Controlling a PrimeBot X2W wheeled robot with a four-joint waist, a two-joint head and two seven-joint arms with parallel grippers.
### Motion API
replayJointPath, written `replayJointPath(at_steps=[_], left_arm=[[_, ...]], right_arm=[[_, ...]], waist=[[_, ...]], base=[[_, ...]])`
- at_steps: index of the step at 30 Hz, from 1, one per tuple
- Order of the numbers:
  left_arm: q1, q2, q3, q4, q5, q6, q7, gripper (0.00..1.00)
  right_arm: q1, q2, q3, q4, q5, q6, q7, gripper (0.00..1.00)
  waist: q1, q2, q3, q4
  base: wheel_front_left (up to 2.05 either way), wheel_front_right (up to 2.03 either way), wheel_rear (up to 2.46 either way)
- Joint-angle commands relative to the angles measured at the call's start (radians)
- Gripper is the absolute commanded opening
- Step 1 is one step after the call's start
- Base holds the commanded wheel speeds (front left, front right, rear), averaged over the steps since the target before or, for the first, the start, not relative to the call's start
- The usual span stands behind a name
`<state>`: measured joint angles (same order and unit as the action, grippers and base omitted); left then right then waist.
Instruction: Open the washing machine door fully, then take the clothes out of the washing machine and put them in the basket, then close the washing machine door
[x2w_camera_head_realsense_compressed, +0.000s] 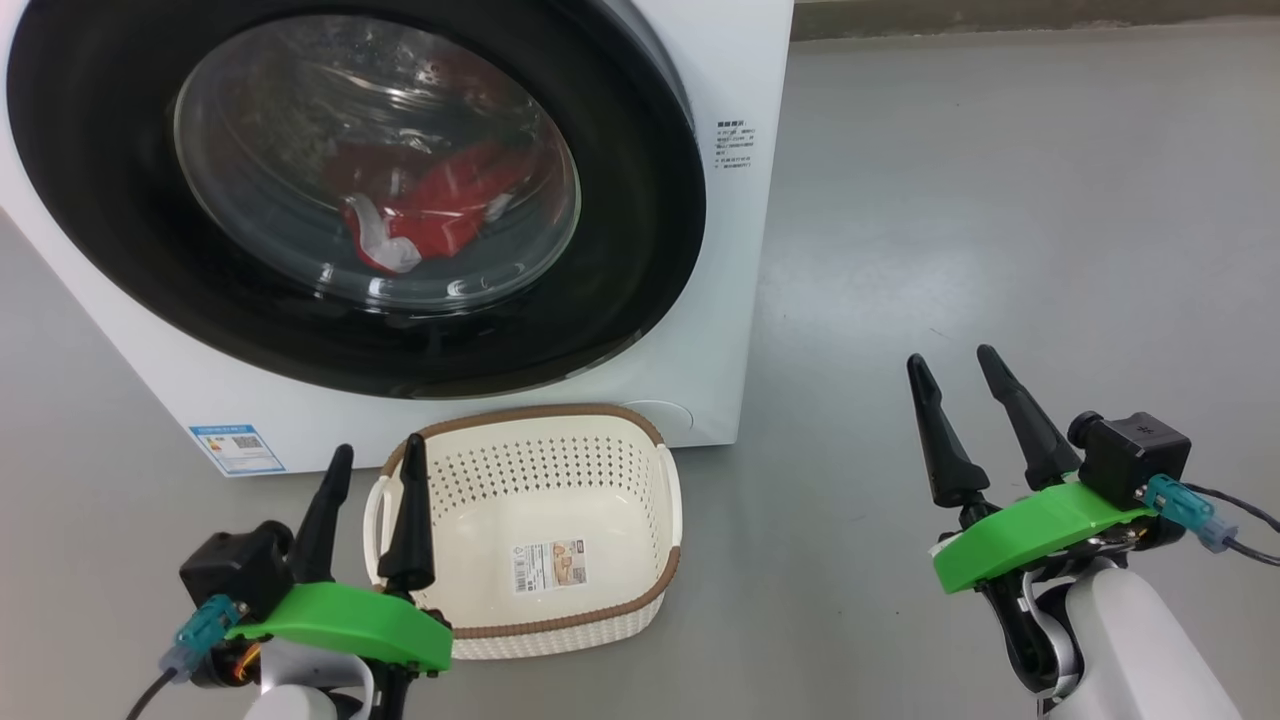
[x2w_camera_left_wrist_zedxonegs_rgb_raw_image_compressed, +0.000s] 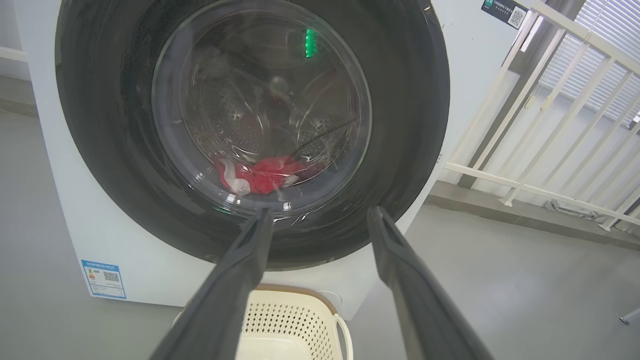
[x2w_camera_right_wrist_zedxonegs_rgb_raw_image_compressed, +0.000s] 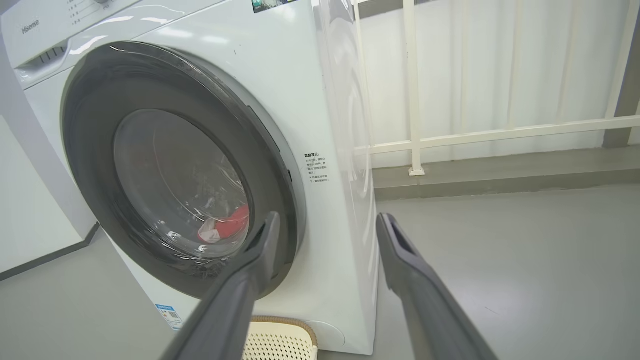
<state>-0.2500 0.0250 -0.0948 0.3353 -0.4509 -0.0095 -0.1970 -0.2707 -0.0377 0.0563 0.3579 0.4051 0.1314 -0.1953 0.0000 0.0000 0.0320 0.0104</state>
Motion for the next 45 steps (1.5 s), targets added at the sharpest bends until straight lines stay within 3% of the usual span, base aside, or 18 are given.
replayJointPath(at_steps=[1,17,31,32,34,35,45], left_arm=[[-0.051,0.022,0.022,-0.028,0.042,0.005,-0.018,1.0],[-0.098,0.025,-0.006,-0.008,0.213,0.002,-0.065,1.0],[-0.101,0.025,-0.012,-0.012,0.208,0.0,-0.065,1.0],[-0.102,0.025,-0.012,-0.014,0.208,0.0,-0.065,1.0],[-0.102,0.025,-0.015,-0.017,0.208,-0.001,-0.065,1.0],[-0.102,0.025,-0.017,-0.018,0.207,-0.002,-0.065,1.0],[-0.124,0.025,-0.051,-0.051,0.201,-0.013,-0.065,1.0]], right_arm=[[-0.054,-0.007,0.029,-0.023,-0.045,-0.001,-0.02,1.0],[-0.109,-0.013,0.055,-0.005,-0.217,-0.001,-0.066,1.0],[-0.112,-0.013,0.052,-0.01,-0.216,-0.001,-0.066,1.0],[-0.113,-0.013,0.052,-0.01,-0.216,-0.001,-0.066,0.93],[-0.114,-0.013,0.053,-0.008,-0.212,-0.001,-0.066,0.38],[-0.114,-0.013,0.054,-0.005,-0.201,-0.001,-0.066,0.0],[-0.173,-0.013,0.057,-0.006,-0.06,-0.001,-0.066,0.0]], waist=[[0.0,0.0,0.003,0.0],[0.0,0.0,0.003,-0.005],[0.0,0.0,0.021,0.0],[0.0,0.0,0.023,0.001],[0.0,0.0,0.028,0.002],[0.0,0.0,0.031,0.003],[0.0,0.0,0.115,0.031]], base=[[0.0,0.0,0.0],[0.0,0.0,0.0],[0.0,0.0,0.0],[0.0,0.0,0.0],[0.0,0.0,0.0],[0.0,0.0,0.0],[0.0,0.0,0.0]])
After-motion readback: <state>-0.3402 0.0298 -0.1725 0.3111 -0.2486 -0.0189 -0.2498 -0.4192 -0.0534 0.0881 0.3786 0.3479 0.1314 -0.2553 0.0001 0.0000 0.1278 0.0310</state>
